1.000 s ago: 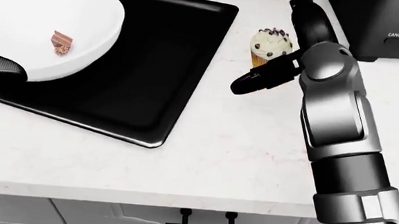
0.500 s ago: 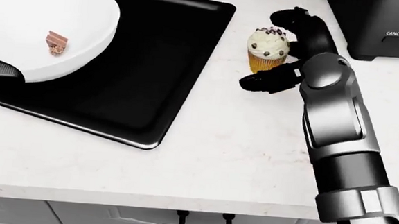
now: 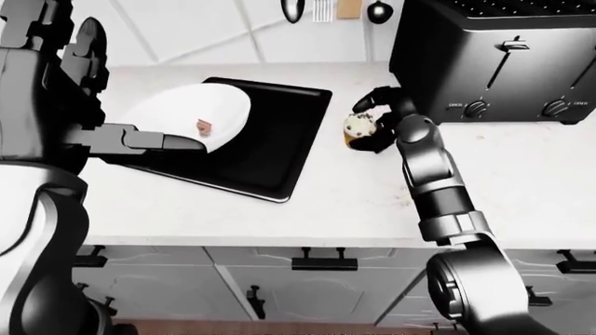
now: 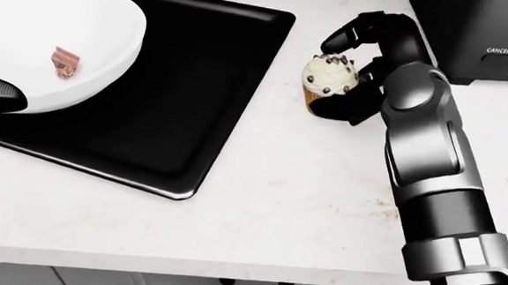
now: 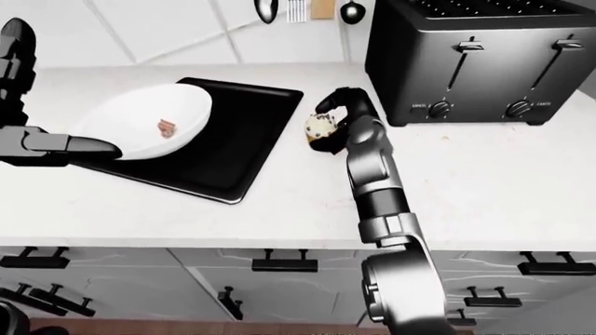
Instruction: Pick up the bowl with cake and place it on the tray. Pick up the cupcake and place it on the tray.
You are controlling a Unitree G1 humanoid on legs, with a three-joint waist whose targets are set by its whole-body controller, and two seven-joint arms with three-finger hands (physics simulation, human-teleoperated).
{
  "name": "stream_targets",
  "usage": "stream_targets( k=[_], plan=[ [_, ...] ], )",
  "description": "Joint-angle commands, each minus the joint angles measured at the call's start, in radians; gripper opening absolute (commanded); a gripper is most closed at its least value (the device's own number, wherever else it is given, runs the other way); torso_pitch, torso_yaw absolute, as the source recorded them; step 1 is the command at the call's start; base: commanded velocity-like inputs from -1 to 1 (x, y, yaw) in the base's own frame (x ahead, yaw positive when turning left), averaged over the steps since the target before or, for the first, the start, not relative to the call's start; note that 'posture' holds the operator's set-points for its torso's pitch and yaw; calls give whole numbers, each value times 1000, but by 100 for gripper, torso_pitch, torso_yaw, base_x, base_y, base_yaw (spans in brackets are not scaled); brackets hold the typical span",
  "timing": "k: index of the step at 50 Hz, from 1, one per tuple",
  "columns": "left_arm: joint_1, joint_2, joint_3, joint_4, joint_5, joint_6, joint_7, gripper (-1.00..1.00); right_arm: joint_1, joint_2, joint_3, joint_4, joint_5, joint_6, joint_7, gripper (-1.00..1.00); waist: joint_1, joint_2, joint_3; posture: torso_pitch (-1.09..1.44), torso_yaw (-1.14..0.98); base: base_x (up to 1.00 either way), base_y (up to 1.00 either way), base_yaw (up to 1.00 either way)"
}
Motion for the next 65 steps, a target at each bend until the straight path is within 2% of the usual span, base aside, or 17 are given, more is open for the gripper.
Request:
stream_targets(
  k=[1,9,17,25,36,42,46,65],
  plan=[
    [-28,15,11,-17,1,-19,7,100,-48,-12,-6,-98,-13,24,24,-100,1,1,-29,0,0,0,0,0],
    [-28,24,20,-20,-13,-14,12,100,-69,-5,-6,-250,-28,117,75,-100,-1,6,-18,0,0,0,0,0],
    [-21,24,17,-17,-16,-23,15,100,-90,72,6,-290,2,117,67,-100,-6,11,-17,0,0,0,0,0],
    [-17,25,20,-24,-21,-19,14,100,-131,138,31,-221,58,63,17,-100,-8,19,-19,0,0,0,0,0],
    [-35,31,18,-32,-26,6,22,100,-132,183,56,-131,83,-1,-11,-100,-6,22,-22,0,0,0,0,0],
    [-24,35,23,-20,-23,-12,13,100,-137,211,66,-117,100,-35,0,-100,-5,24,-25,0,0,0,0,0],
    [-12,41,51,-20,-35,-15,4,100,-147,222,73,-99,95,-40,4,-100,-6,27,-25,0,0,0,0,0],
    [25,44,55,-18,-56,-47,18,100,-131,286,102,-68,65,-70,66,-100,-6,31,-26,0,0,0,0,0]
  ],
)
